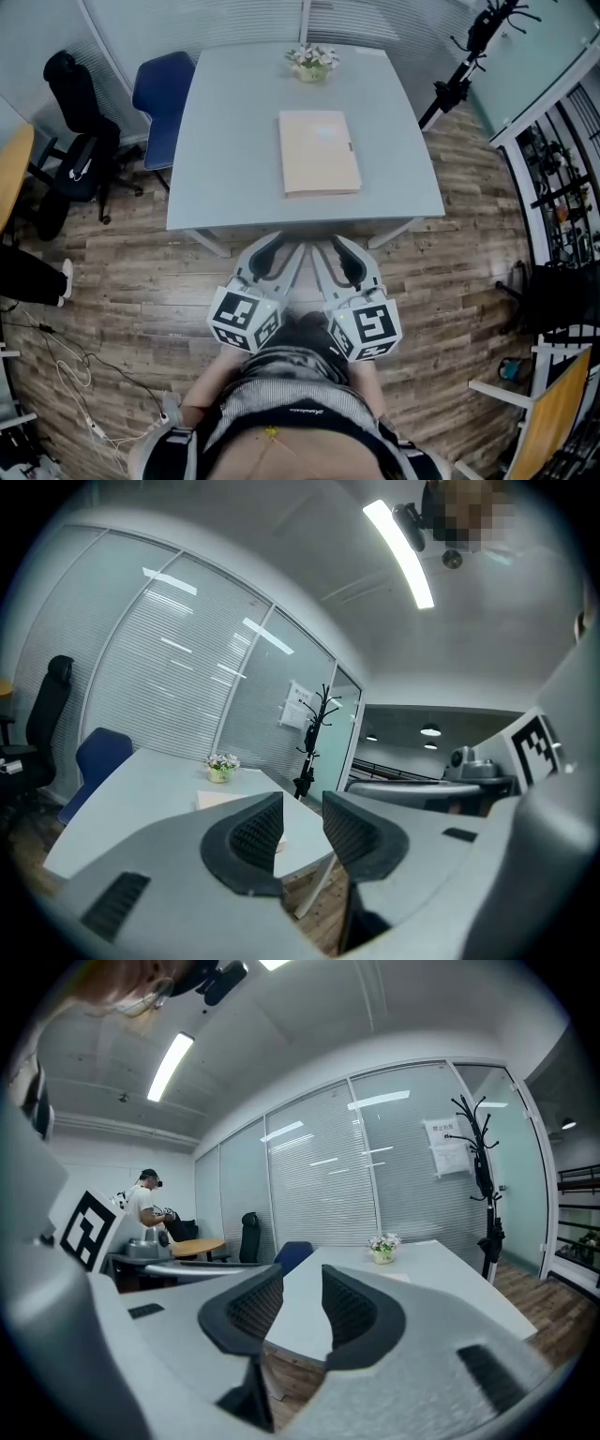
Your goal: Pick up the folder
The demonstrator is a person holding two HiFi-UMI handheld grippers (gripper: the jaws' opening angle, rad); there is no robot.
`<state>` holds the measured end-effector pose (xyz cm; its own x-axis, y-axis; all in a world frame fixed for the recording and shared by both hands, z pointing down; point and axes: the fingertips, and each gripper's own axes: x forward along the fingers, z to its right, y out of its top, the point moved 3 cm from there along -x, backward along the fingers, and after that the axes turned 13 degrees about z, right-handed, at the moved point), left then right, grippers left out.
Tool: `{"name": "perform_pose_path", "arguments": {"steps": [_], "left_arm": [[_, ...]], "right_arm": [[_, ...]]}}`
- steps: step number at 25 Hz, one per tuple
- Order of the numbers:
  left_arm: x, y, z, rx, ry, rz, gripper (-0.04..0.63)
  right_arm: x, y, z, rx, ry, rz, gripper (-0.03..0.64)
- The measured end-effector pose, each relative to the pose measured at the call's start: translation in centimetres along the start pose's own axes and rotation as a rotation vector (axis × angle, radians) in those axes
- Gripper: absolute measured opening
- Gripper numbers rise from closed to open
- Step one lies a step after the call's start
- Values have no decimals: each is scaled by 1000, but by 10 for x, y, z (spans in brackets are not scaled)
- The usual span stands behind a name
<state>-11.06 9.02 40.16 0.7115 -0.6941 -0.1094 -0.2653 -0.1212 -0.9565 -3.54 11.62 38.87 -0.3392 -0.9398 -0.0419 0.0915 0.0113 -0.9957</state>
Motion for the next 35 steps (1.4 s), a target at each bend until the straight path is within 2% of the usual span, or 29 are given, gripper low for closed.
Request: {"name": "perform_pose_path", "arguments": {"steps": [9,16,26,35], "left_arm": [[25,-7,-24,9,6,-27,117],[67,-13,-39,-10,2,-32,117],[154,-2,-74,3,28,-16,117],[215,4,-96,8,91,-7,117]], "right_arm": [[23,-6,17,19,-25,-16,131],[57,-9,51,18,-26,-25,132],[134,2,111,21,31,-8,131],[185,10,156,48,100,-2,130]]}}
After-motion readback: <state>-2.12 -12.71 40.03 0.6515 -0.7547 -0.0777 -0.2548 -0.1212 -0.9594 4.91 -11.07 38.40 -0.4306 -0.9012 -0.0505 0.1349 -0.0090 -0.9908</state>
